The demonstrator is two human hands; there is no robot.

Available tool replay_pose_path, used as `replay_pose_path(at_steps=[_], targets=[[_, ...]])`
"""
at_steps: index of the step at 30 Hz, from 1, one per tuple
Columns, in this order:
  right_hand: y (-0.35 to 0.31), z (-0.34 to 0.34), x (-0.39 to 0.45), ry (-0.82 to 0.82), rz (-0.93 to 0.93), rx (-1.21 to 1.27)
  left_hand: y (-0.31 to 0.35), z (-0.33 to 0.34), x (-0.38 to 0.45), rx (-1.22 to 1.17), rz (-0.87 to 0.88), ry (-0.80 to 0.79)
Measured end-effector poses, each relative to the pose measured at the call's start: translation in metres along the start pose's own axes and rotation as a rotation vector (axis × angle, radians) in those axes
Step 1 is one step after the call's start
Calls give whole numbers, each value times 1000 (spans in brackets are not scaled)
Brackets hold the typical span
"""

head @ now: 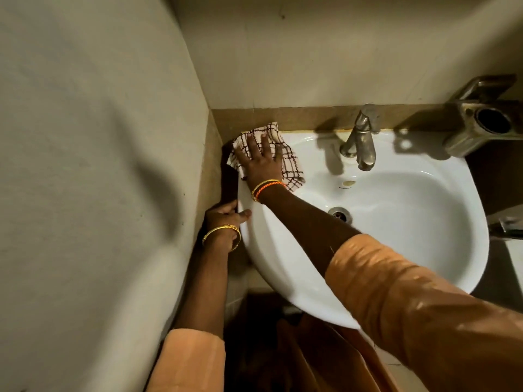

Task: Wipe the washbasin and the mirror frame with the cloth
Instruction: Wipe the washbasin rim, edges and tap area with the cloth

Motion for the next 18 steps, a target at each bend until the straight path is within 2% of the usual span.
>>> replay_pose_path(at_steps=[5, 8, 10, 13, 15, 18], targets=[[1, -1, -9, -77, -60, -50, -5, -2, -1, 46, 115, 14], [-12, 1, -40, -78, -98, 15, -29, -9, -3, -122, 74, 38], [-17, 5, -71, -62, -107, 133, -46, -12, -7, -267, 37, 67], [-21, 15, -118, -65, -94, 319, -57, -6, -18, -535, -64, 28], [-18, 16, -130, -77, -88, 306, -56, -8, -26, -617, -123, 45], [-12, 5, -101, -95, -91, 220, -54, -10, -24, -624, -139, 43]])
Point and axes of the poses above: each hand's wrist, its own x-axis towards the middle knuckle, its own z-axis out of the palm, y = z × x, the point moved 6 cm from there along x, towards the middle knuckle, and after that the axes turned 3 degrees about y, right-handed, at the moved point
